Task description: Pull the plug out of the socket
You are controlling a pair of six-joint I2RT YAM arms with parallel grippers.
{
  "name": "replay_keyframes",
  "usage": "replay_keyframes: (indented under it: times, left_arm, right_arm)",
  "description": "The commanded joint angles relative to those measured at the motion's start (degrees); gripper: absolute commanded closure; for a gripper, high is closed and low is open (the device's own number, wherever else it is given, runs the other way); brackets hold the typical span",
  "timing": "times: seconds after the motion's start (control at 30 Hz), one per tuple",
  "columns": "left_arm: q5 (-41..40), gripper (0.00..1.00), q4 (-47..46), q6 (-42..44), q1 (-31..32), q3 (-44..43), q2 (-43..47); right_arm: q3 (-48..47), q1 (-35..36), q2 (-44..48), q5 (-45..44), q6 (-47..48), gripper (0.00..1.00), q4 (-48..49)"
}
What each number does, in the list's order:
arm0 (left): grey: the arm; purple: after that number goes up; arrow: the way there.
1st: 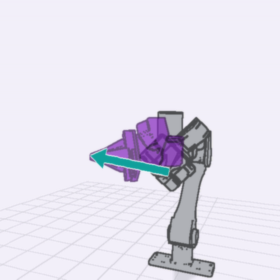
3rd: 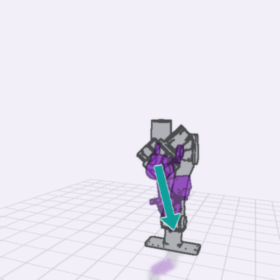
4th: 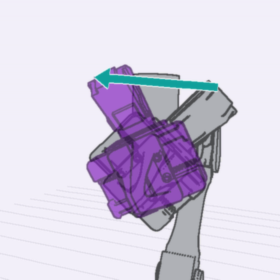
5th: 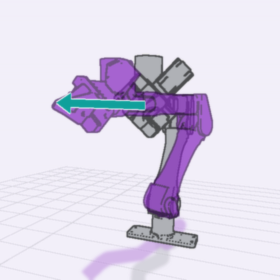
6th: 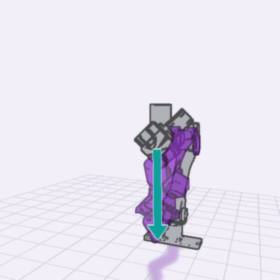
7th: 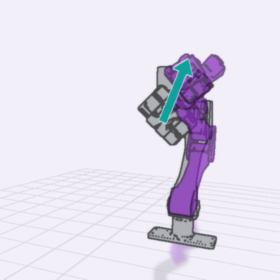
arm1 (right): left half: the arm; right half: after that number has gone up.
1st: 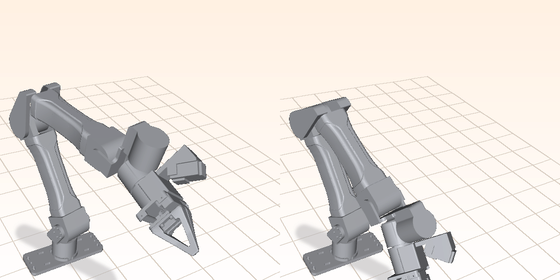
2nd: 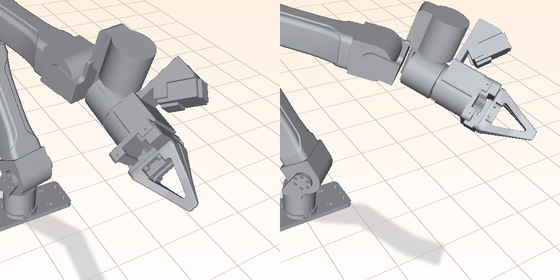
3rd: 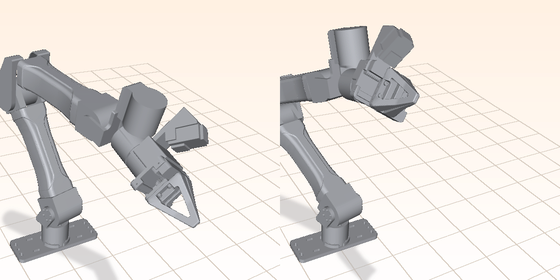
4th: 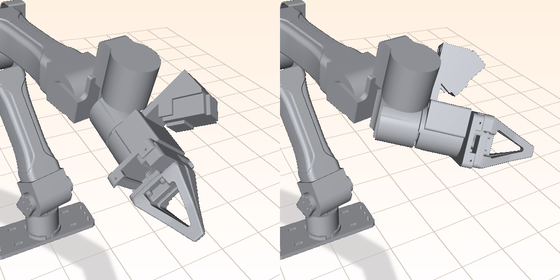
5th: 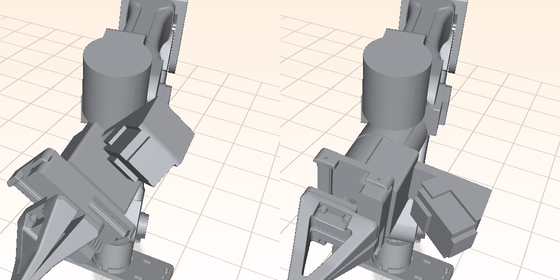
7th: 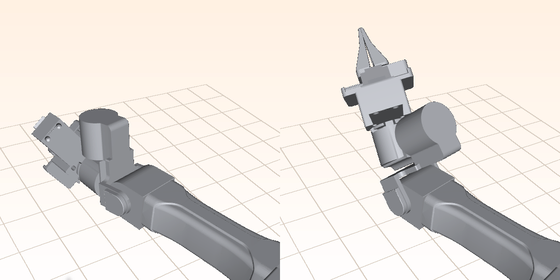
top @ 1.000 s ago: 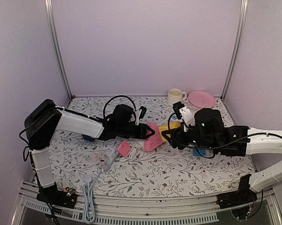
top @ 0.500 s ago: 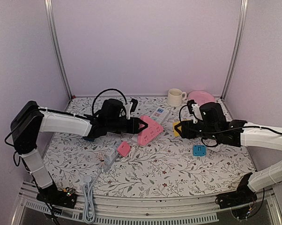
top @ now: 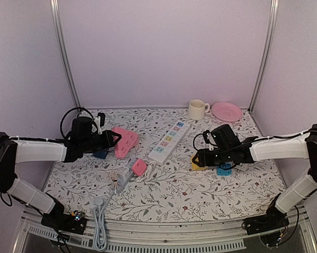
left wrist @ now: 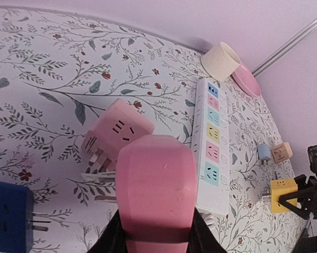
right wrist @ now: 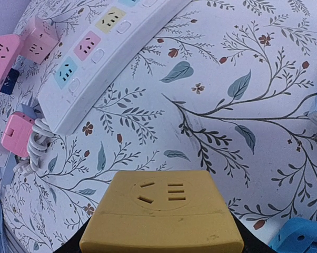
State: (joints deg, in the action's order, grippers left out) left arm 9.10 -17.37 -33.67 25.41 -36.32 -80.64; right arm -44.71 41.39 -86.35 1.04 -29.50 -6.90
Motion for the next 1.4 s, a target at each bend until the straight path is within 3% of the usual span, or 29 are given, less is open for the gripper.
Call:
replay_keyframes:
  times: [0.0,0.2,0.4,0.57,0.87,1.0,1.1,1.27,1.37]
  left_arm:
    - [0.0,1.0,-1.1,-0.1,-5.6,1.7,4.3]
    - [3.7,1.0,0.5,1.0,-13.2,-2.0,2.9]
    - [4.1,1.0,1.6,2.2,-18.0,-6.6,-2.3]
    - [7.3,1.0,0.9,2.2,-22.9,-9.3,-7.8]
    - [10.9,0.93,-1.5,-0.5,-25.3,-14.2,-16.3]
    - [11.2,0.81,-1.4,-0.7,-25.3,-15.5,-18.8]
    - [11.3,0.66,-1.6,-0.9,-25.3,-15.5,-19.3]
    - [10.6,0.32,-1.7,-0.4,-25.3,-14.3,-17.9]
    - [9.5,0.17,-1.5,0.3,-25.2,-12.9,-15.7]
  right_arm:
    - [0.1,-1.9,-1.7,1.2,-2.0,0.82,0.8]
    - [-0.1,-2.7,-3.9,0.6,-3.0,0.73,0.4]
    - [0.5,-2.7,-4.4,-0.1,-3.8,0.51,-0.2]
    - [0.8,-2.8,-3.2,-0.6,-3.9,0.39,-1.2]
    - [-0.7,-2.5,0.0,-2.3,-3.0,0.12,-4.7]
    - [-2.9,-0.4,0.6,-5.4,-2.5,0.07,-7.6]
    - [-4.9,1.5,0.2,-7.5,-2.3,0.05,-9.4]
    - [-8.1,4.0,-1.3,-9.6,-1.9,0.04,-11.1]
    - [-9.5,4.9,-2.3,-9.8,-1.6,0.04,-11.4]
